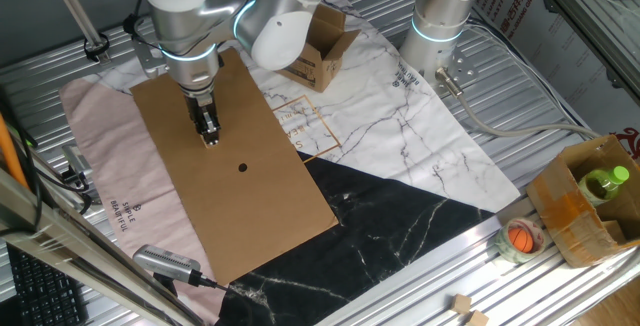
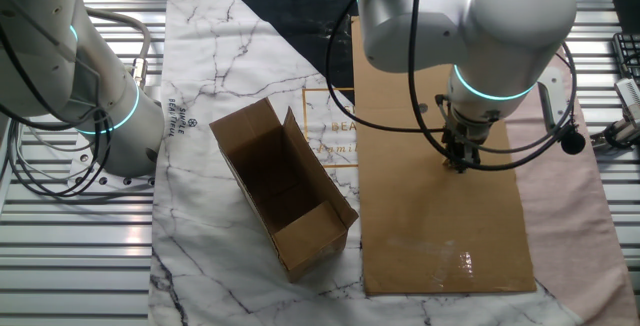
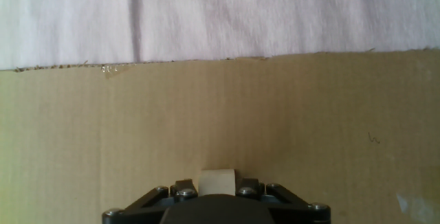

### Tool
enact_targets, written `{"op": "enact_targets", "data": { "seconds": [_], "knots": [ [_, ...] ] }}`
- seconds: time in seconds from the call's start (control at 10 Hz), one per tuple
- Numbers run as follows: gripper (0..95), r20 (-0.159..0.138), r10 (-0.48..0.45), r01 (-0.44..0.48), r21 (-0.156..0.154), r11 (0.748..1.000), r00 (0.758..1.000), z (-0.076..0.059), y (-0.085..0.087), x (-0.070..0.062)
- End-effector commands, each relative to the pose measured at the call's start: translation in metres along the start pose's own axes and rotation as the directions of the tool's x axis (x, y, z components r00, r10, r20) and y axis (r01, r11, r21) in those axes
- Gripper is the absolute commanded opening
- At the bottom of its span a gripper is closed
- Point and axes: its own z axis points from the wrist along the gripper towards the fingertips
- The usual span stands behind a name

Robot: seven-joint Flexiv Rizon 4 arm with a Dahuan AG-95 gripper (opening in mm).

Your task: Hold a small block with the gripper and sweep it from left to right on the table

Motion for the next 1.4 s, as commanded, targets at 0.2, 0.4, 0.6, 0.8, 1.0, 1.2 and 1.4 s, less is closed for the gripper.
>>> {"op": "enact_targets", "data": {
  "seconds": [0.2, 0.4, 0.6, 0.8, 1.0, 1.2, 1.4],
  "knots": [
    [38.0, -0.001, -0.005, 0.005, 0.001, 1.0, 1.0, 0.0, 0.0, 0.0],
    [57.0, -0.004, -0.003, 0.003, 0.009, 1.0, 1.0, -0.003, 0.001, -0.002],
    [57.0, -0.012, 0.0, 0.001, 0.012, 1.0, 1.0, -0.008, 0.002, -0.004],
    [57.0, -0.016, 0.009, -0.009, 0.009, 1.0, 1.0, -0.017, 0.001, -0.006],
    [57.0, -0.018, 0.019, -0.019, 0.009, 1.0, 1.0, -0.028, -0.004, -0.007],
    [57.0, -0.022, 0.027, -0.027, 0.016, 1.0, 0.999, -0.045, -0.014, -0.008],
    [57.0, -0.02, 0.029, -0.028, 0.032, 0.999, 0.999, -0.055, -0.021, -0.008]
  ]
}}
